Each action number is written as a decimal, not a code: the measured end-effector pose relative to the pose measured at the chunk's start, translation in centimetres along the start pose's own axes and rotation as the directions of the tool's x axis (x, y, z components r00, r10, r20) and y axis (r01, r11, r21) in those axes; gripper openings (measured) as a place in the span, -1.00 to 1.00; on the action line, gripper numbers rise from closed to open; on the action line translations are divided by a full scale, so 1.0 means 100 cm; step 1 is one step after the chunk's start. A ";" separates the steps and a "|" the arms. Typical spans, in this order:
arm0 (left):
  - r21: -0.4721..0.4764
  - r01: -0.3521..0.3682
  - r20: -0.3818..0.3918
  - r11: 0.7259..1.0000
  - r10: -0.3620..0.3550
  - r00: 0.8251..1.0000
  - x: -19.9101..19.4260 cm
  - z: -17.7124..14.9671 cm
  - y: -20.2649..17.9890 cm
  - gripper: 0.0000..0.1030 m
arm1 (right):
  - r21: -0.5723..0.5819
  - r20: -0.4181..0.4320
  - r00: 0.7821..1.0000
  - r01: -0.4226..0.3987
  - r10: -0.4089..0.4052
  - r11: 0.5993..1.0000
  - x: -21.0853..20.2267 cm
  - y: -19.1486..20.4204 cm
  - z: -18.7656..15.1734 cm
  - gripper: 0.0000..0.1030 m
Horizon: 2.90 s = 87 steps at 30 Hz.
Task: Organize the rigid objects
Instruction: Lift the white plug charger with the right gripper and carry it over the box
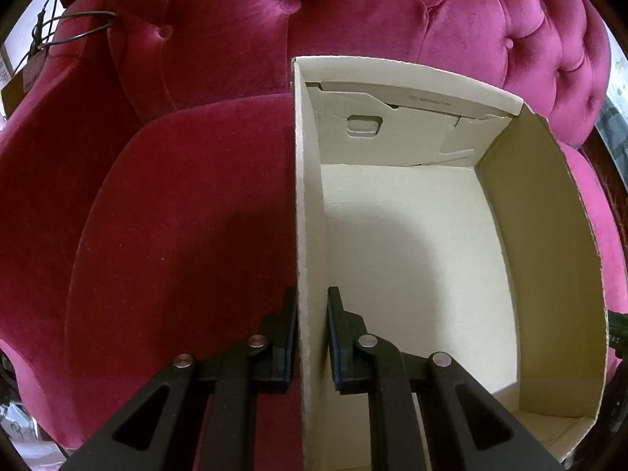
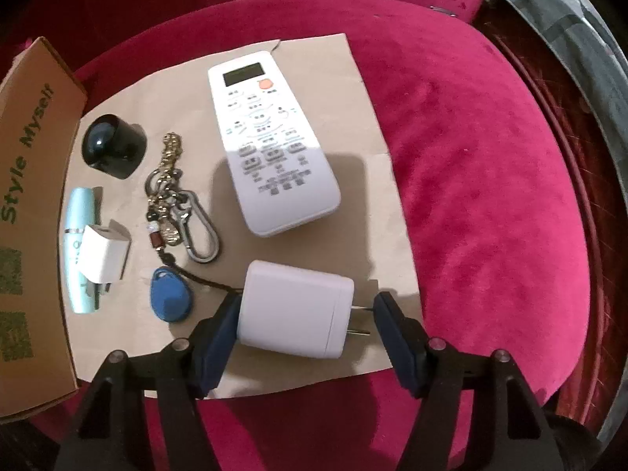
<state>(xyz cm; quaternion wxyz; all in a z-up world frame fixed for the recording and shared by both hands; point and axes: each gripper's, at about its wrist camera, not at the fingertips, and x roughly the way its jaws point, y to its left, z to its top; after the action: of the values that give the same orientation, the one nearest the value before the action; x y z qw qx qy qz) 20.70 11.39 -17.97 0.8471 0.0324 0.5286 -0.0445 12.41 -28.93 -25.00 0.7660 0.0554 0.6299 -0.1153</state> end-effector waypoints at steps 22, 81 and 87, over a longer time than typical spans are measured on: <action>0.002 -0.001 0.002 1.000 0.001 1.000 0.000 0.000 -0.002 -0.72 | -0.040 0.092 0.996 -0.018 0.022 0.999 -0.074 0.022 0.004 0.40; -0.017 0.021 -0.001 1.000 -0.021 1.000 0.002 -0.001 0.005 -0.72 | -0.471 0.075 0.972 -0.162 0.222 0.867 -0.101 0.295 0.058 0.40; -0.015 0.018 -0.001 1.000 -0.018 1.000 0.002 0.000 0.004 -0.72 | -0.441 0.015 0.979 -0.177 0.204 0.880 -0.075 0.303 0.069 0.40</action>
<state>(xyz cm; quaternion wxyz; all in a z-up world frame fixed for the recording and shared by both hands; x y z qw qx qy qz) 20.82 11.83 -18.18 0.8465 0.0212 0.5298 -0.0480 25.12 -0.41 -18.13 0.7853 -0.0598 0.6075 0.1033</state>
